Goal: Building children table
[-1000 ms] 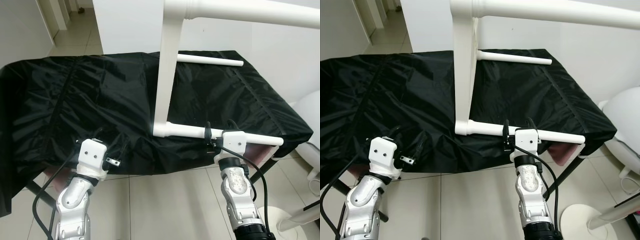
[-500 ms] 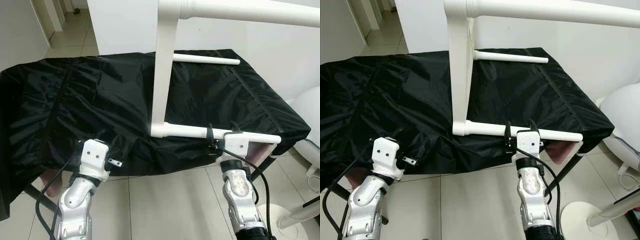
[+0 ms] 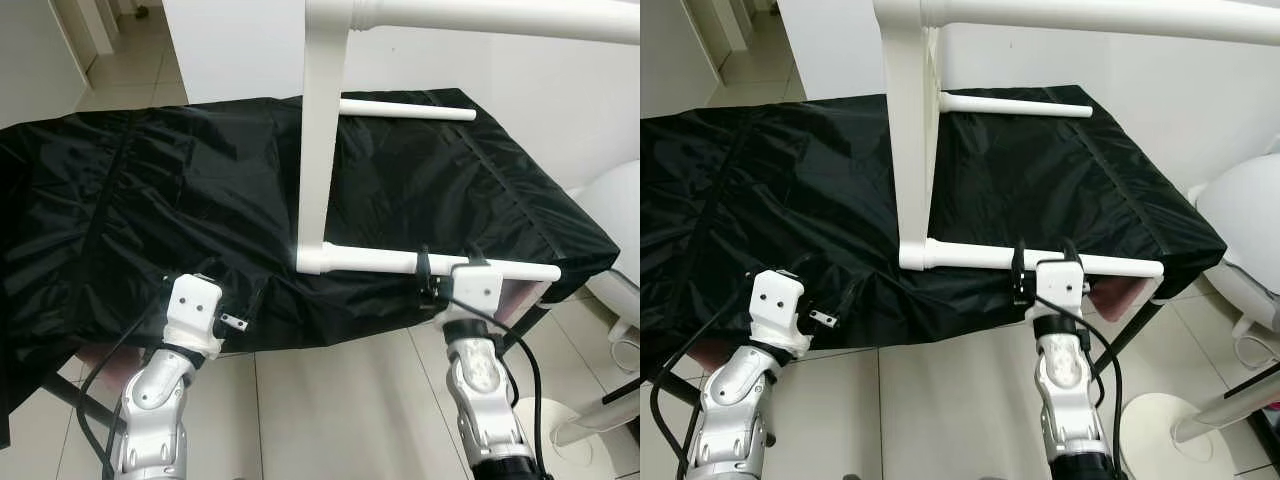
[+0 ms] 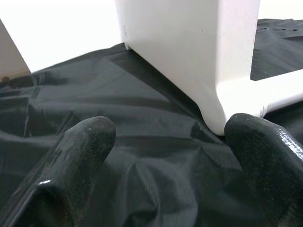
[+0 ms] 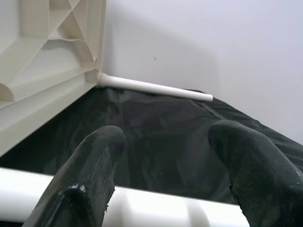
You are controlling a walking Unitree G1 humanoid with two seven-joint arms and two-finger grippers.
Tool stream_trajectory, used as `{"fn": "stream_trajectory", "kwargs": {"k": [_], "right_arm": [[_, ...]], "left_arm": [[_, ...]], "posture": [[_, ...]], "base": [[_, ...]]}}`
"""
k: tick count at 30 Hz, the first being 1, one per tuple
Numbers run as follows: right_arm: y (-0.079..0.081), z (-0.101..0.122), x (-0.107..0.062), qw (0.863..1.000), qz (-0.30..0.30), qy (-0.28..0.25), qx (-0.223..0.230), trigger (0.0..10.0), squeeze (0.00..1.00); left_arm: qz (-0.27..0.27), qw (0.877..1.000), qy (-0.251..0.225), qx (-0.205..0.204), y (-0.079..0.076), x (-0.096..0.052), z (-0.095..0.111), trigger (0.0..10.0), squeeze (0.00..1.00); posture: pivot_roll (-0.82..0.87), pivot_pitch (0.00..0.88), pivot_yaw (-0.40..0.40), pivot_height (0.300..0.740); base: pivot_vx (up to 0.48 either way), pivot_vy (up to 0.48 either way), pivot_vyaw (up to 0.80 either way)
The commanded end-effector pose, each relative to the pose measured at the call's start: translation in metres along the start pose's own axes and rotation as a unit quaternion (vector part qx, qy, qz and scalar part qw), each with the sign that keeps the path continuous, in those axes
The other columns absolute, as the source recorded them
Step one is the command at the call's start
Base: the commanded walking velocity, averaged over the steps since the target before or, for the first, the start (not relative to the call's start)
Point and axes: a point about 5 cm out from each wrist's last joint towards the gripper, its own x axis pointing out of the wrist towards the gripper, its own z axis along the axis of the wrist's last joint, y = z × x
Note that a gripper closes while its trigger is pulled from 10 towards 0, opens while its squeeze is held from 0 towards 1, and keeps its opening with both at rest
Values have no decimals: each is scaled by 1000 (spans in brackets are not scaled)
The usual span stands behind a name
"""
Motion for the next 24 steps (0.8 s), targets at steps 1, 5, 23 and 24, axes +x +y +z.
{"fn": "stream_trajectory", "kwargs": {"k": [1, 5, 23, 24], "right_arm": [[0, -2, -3, 1000, -3, 7, -1, 10000, 0], [-2, -2, -4, 1000, -8, 9, -2, 10000, 0], [-3, -2, 0, 1000, 6, 10, -8, 10000, 0], [-3, -2, 0, 1000, 6, 10, -8, 10000, 0]], "left_arm": [[127, 991, -8, -37, -2, 7, 2, 10000, 0], [114, 993, -13, -17, 0, 8, 4, 10000, 0], [83, 996, 3, -12, -12, 7, 4, 10000, 0], [83, 996, 3, -12, -12, 7, 4, 10000, 0]], "posture": [[-227, 54, 60, 740], [-229, 64, 66, 740], [-155, 83, 54, 740], [-155, 83, 54, 740]], "base": [[0, 0, 0], [0, 0, 0], [0, 0, 0], [0, 0, 0]]}}
